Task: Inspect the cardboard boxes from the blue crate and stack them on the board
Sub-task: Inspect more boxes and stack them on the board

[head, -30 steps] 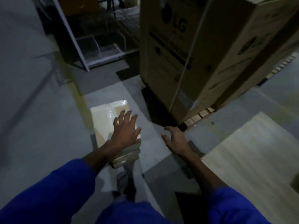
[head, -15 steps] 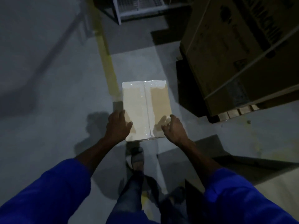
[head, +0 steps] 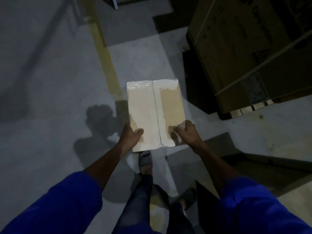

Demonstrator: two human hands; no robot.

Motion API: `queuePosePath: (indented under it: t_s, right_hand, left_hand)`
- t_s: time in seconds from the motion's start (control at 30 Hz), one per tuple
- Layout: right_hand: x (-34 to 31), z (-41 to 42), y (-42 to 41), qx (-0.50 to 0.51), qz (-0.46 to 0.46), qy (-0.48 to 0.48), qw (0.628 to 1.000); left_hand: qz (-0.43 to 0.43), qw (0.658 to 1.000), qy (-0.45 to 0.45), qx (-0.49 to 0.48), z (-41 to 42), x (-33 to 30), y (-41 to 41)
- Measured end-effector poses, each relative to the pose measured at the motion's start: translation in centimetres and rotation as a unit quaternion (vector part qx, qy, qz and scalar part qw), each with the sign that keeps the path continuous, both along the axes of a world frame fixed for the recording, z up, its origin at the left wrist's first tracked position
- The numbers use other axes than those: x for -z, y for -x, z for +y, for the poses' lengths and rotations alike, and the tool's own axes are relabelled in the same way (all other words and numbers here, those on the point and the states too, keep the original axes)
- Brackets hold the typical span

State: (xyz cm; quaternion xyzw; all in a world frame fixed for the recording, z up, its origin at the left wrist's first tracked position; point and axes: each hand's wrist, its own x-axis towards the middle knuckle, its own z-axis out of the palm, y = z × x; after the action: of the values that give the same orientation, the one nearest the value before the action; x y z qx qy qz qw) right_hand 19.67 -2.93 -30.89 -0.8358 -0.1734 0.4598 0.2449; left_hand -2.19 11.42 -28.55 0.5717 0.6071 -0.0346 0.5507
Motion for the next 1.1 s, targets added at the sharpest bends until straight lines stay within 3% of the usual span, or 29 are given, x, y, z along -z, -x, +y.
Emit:
queuePosePath:
  t_s: [0.13, 0.3, 0.5, 0.8, 1.1]
  right_hand:
    - [-0.5, -1.5, -1.1, 0.063, 0.003, -0.051, 0.997]
    - [-6.7, -3.3, -1.1, 0.133, -0.019, -0.124, 0.983]
    - [-13.3, -11.1, -3.6, 0.229, -0.068, -0.194, 0.951]
    - [-22.5, -28.6, -5.7, 0.328, -0.208, -0.275, 0.879]
    - [-23.4, -46.1, -3.4, 0.433, -0.269, -0.216, 0.833]
  left_hand:
    - [-0.038, 0.998, -0.058, -0.005, -0.1, -2.4, -0.8]
    - [-0.116, 0.986, -0.116, 0.011, -1.2, -6.9, -3.6]
    - [-0.195, 0.957, -0.196, 0.088, -6.3, -13.5, -8.9]
    - [-0.272, 0.921, -0.192, 0.201, -19.9, -20.6, -16.5]
    - [-0.283, 0.895, -0.122, 0.324, -35.4, -19.4, -19.4]
